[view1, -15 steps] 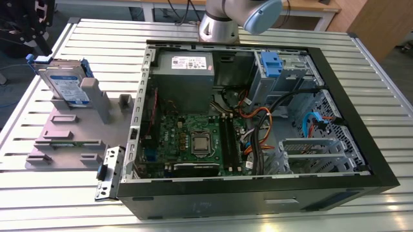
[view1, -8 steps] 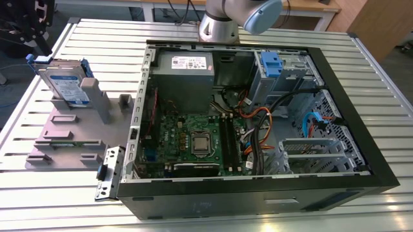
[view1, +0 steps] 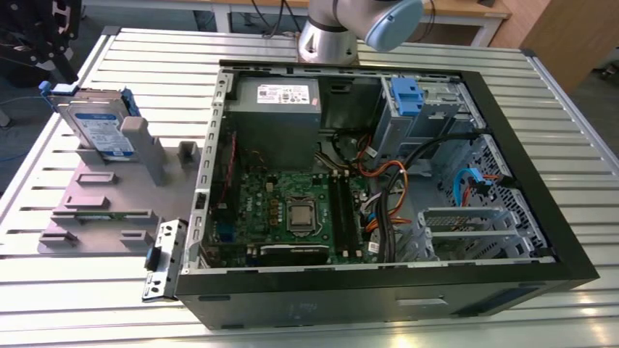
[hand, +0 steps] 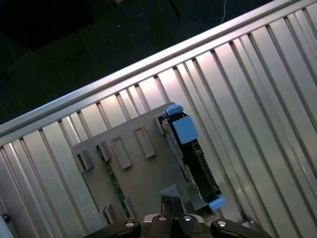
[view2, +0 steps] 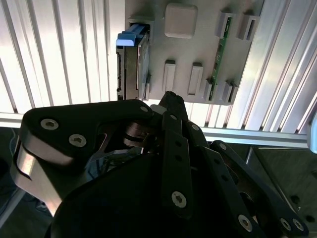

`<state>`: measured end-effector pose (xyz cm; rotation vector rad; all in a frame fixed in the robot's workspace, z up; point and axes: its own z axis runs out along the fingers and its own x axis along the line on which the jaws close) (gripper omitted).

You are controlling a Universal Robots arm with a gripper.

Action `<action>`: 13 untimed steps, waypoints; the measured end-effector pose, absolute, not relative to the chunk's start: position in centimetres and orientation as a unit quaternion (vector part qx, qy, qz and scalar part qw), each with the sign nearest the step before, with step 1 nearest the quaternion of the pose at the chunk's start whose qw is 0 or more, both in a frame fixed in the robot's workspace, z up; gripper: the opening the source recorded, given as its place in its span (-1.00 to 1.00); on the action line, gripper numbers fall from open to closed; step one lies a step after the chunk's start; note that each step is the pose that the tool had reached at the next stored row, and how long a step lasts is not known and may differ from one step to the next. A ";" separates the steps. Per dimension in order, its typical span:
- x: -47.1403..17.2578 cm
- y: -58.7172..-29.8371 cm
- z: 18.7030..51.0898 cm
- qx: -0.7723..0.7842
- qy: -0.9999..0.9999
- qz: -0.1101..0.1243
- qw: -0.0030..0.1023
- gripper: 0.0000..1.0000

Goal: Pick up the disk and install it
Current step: 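Pick up the disk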

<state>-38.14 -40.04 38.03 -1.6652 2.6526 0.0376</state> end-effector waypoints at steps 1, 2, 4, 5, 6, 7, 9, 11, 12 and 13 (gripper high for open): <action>-38.1 -40.0 38.0 -0.532 0.847 0.012 0.005 -0.79; -38.1 -40.0 38.0 -0.532 0.846 0.012 0.005 -0.79; -38.1 -40.0 38.0 -0.533 0.846 0.012 0.005 -0.79; -38.1 -40.0 38.0 -0.533 0.846 0.012 0.005 -0.79; -38.1 -40.0 38.0 -0.534 0.845 0.012 0.005 -0.79; -38.1 -40.0 38.0 -0.534 0.845 0.012 0.005 -0.79; -38.1 -40.0 38.0 -0.535 0.845 0.012 0.005 -0.79; -38.1 -40.0 38.0 -0.535 0.844 0.012 0.005 -0.79; -38.1 -40.0 38.0 -0.536 0.844 0.012 0.005 -0.79; -38.1 -40.0 38.0 -0.536 0.844 0.012 0.005 -0.79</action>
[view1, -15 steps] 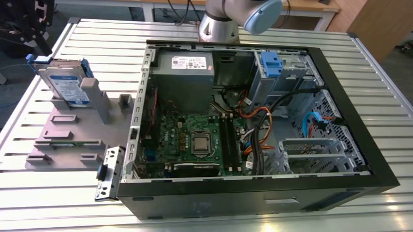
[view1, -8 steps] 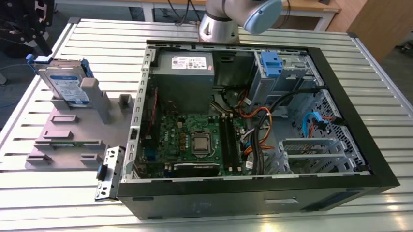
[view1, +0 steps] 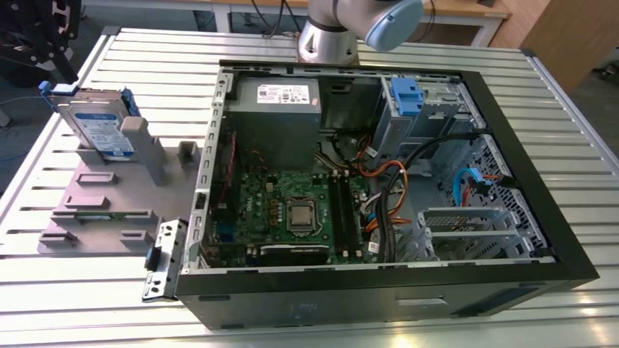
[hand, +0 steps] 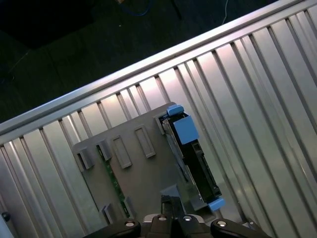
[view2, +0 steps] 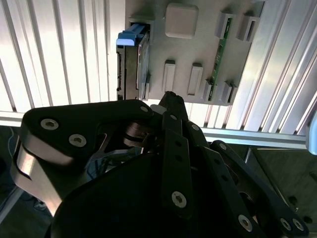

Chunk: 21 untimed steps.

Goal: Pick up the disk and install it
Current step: 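Pick up the disk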

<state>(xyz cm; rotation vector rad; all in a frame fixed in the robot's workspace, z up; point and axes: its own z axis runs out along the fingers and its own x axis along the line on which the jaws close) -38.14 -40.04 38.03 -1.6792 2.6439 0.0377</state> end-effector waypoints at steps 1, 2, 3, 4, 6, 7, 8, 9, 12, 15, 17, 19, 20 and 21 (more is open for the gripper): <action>-38.1 -40.0 38.0 -0.536 0.844 0.012 0.005 -0.79; -38.1 -40.0 38.0 -0.537 0.844 0.012 0.005 -0.79; -38.1 -40.0 38.0 -0.537 0.843 0.012 0.005 -0.79; -38.1 -40.0 38.0 -0.537 0.843 0.012 0.005 -0.79; -38.1 -40.0 38.0 -0.538 0.843 0.012 0.005 -0.79; -38.1 -40.0 38.0 -0.538 0.843 0.012 0.005 -0.79; -38.1 -40.0 38.0 -0.539 0.842 0.012 0.005 -0.79; -38.1 -40.0 38.0 -0.539 0.842 0.012 0.005 -0.79; -38.1 -40.0 38.0 -0.540 0.842 0.012 0.005 -0.79; -38.1 -40.0 38.0 -0.541 0.841 0.012 0.005 -0.79; -38.1 -40.0 38.0 -0.542 0.841 0.012 0.005 -0.79; -38.1 -40.0 38.0 -0.542 0.840 0.012 0.005 -0.79; -38.1 -40.0 38.0 -0.543 0.840 0.012 0.005 -0.79; -38.1 -40.0 38.0 -0.543 0.840 0.012 0.005 -0.79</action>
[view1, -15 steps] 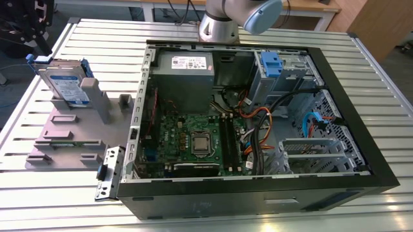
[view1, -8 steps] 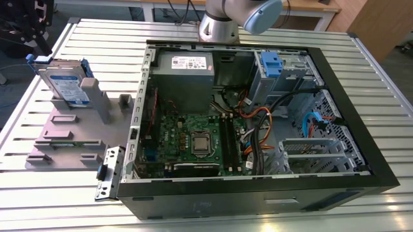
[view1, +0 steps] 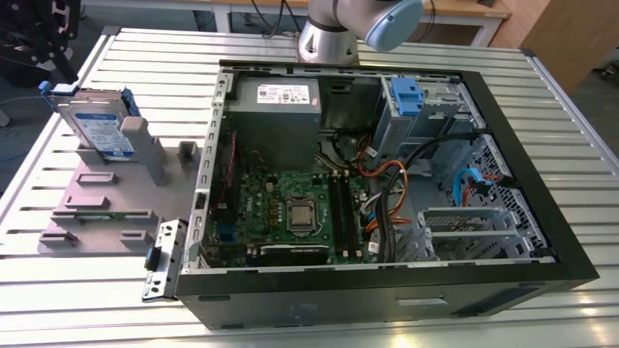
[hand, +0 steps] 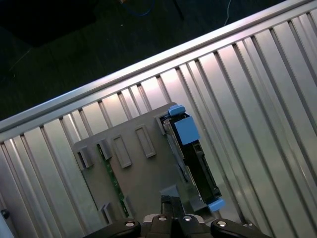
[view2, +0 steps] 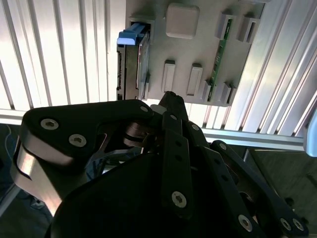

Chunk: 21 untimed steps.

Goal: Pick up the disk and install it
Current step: 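Pick up the disk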

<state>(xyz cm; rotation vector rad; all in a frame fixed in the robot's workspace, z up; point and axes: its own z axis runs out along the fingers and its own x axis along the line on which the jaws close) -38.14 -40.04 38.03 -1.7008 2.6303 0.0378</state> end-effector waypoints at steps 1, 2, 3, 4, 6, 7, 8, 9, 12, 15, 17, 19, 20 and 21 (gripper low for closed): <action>-38.1 -40.0 38.0 -0.543 0.839 0.012 0.005 -0.79; -38.1 -40.0 38.0 -0.544 0.839 0.012 0.005 -0.79; -38.1 -40.0 38.0 -0.544 0.839 0.012 0.005 -0.79; -38.1 -40.0 38.0 -0.544 0.839 0.012 0.005 -0.79; -38.1 -40.0 38.0 -0.545 0.838 0.012 0.005 -0.79; -38.1 -40.0 38.0 -0.545 0.838 0.012 0.005 -0.79; -38.1 -40.0 38.0 -0.546 0.838 0.012 0.005 -0.79; -38.1 -40.0 38.0 -0.546 0.838 0.012 0.005 -0.79; -38.1 -40.0 38.0 -0.547 0.837 0.012 0.004 -0.79; -38.1 -40.0 38.0 -0.548 0.837 0.012 0.004 -0.79; -38.1 -40.0 38.0 -0.548 0.836 0.012 0.004 -0.79; -38.1 -40.0 38.0 -0.549 0.836 0.012 0.004 -0.79; -38.1 -40.0 38.0 -0.549 0.835 0.012 0.004 -0.79; -38.1 -40.0 38.0 -0.550 0.835 0.012 0.004 -0.79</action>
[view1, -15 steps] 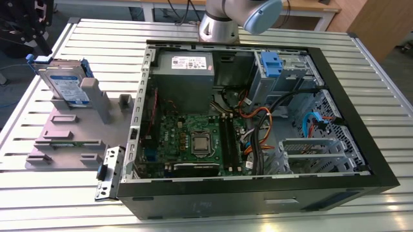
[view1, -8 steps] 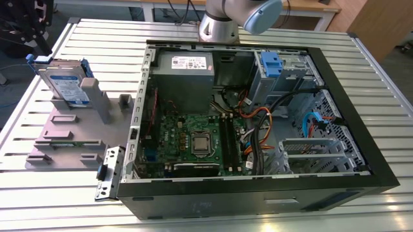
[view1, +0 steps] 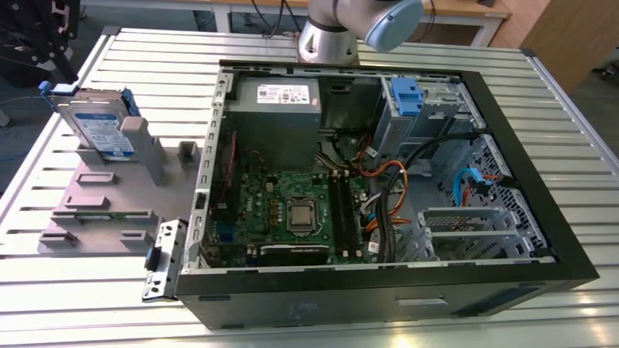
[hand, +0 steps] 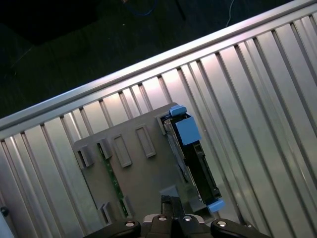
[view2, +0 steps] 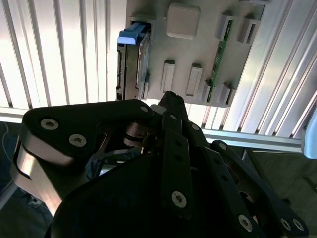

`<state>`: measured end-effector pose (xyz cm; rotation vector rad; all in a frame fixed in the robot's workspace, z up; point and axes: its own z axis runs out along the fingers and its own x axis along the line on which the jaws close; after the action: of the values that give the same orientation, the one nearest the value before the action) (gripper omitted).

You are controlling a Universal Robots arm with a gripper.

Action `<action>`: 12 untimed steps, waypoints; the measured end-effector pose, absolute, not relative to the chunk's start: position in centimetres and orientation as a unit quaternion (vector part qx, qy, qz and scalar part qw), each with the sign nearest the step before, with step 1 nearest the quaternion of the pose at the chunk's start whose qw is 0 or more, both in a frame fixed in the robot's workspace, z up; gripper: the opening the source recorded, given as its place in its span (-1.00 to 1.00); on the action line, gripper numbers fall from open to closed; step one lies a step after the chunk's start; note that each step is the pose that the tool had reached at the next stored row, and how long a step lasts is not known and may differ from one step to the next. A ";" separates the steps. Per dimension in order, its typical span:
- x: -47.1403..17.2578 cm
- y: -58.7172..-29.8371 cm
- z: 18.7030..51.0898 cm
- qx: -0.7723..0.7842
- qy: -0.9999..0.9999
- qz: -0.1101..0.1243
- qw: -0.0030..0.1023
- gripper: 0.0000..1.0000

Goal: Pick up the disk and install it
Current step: 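Pick up the disk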

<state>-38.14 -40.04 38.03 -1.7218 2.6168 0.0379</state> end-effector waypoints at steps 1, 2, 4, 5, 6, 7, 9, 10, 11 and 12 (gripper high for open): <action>-38.1 -40.0 38.0 -0.550 0.835 0.012 0.004 -0.79; -38.1 -40.0 38.0 -0.550 0.835 0.012 0.004 -0.79; -38.1 -40.0 38.0 -0.551 0.835 0.012 0.004 -0.79; -38.1 -40.0 38.0 -0.551 0.834 0.012 0.004 -0.79; -38.1 -40.0 38.0 -0.551 0.834 0.012 0.004 -0.79; -38.1 -40.0 38.0 -0.552 0.834 0.012 0.004 -0.79; -38.1 -40.0 38.0 -0.552 0.834 0.012 0.004 -0.79; -38.1 -40.0 38.0 -0.553 0.833 0.012 0.004 -0.79; -38.1 -40.0 38.0 -0.553 0.833 0.012 0.004 -0.79; -38.1 -40.0 38.0 -0.553 0.833 0.012 0.004 -0.79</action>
<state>-38.14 -40.04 38.03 -1.7330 2.6095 0.0380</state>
